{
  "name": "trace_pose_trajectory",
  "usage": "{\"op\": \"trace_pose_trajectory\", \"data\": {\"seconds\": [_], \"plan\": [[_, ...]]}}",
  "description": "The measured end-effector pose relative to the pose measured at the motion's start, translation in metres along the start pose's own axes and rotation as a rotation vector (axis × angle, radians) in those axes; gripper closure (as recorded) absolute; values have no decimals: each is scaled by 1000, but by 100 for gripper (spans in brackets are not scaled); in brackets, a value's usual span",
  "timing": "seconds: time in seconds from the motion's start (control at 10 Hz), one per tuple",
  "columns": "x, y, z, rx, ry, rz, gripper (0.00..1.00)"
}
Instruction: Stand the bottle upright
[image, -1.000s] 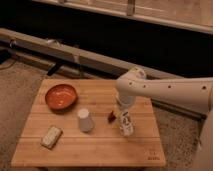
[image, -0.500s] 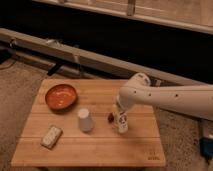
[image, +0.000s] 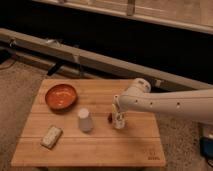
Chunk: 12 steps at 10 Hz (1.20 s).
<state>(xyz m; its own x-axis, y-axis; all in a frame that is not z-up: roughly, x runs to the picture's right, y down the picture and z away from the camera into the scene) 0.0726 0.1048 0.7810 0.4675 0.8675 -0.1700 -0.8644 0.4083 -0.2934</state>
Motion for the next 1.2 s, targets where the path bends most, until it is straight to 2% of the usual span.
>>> {"op": "trace_pose_trajectory", "data": {"seconds": [0.4,0.8,1.2], "plan": [[-14,-5,11,4,-39,31,100],[-48,-9,27,-1,-87,36,100],[-63,-12,32,3,-111,35,100]]}}
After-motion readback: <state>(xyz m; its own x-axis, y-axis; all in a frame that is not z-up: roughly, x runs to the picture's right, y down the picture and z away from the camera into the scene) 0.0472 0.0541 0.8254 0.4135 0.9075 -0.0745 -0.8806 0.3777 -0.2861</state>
